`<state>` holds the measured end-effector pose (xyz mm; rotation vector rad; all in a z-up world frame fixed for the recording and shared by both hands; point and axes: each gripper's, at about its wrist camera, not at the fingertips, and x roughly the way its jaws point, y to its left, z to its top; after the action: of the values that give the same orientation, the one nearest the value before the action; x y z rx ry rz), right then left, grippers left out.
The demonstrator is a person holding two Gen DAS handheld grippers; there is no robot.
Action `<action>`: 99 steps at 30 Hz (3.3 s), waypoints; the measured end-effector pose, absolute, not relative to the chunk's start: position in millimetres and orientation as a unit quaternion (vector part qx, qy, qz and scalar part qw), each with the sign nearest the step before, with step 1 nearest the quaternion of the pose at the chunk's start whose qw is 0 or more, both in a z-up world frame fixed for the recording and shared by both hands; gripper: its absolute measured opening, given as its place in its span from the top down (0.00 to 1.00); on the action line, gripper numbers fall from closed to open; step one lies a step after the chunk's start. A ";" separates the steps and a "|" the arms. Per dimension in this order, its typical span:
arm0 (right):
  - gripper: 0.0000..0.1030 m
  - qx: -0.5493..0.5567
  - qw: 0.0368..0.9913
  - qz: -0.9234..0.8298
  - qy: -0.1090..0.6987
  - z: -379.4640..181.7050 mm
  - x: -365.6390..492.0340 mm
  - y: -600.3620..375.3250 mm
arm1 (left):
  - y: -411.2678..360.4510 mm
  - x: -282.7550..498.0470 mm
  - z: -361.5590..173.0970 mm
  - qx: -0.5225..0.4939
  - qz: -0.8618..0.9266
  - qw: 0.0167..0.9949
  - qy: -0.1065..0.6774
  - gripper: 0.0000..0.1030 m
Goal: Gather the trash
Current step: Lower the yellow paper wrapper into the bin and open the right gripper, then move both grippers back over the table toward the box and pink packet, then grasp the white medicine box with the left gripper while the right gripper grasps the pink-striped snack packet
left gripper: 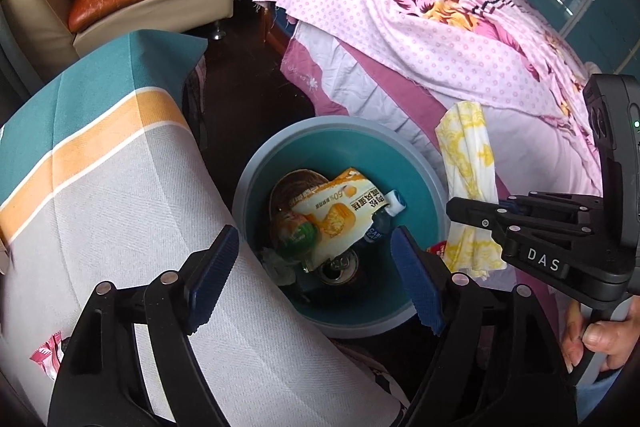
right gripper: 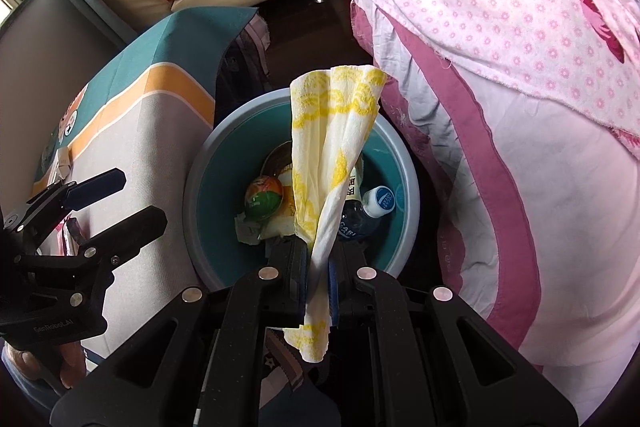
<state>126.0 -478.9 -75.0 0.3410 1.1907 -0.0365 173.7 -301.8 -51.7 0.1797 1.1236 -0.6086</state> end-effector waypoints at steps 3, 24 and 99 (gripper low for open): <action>0.92 0.156 0.813 -0.014 0.561 -75.6 128.1 -474.3 | -291.1 172.9 -50.5 0.072 -0.278 0.800 0.526 0.22; 0.45 0.115 0.816 -0.023 0.566 -60.1 137.0 -436.6 | -222.3 160.6 -42.3 0.028 -0.252 0.810 0.529 0.11; 0.70 0.011 0.787 0.123 0.605 -59.9 198.3 -159.7 | 74.9 200.2 -28.0 0.008 -0.124 0.841 0.527 0.10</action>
<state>198.3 -159.7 -59.9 0.0233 1.3041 0.2651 200.2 74.9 -28.0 0.0167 1.1140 -0.2614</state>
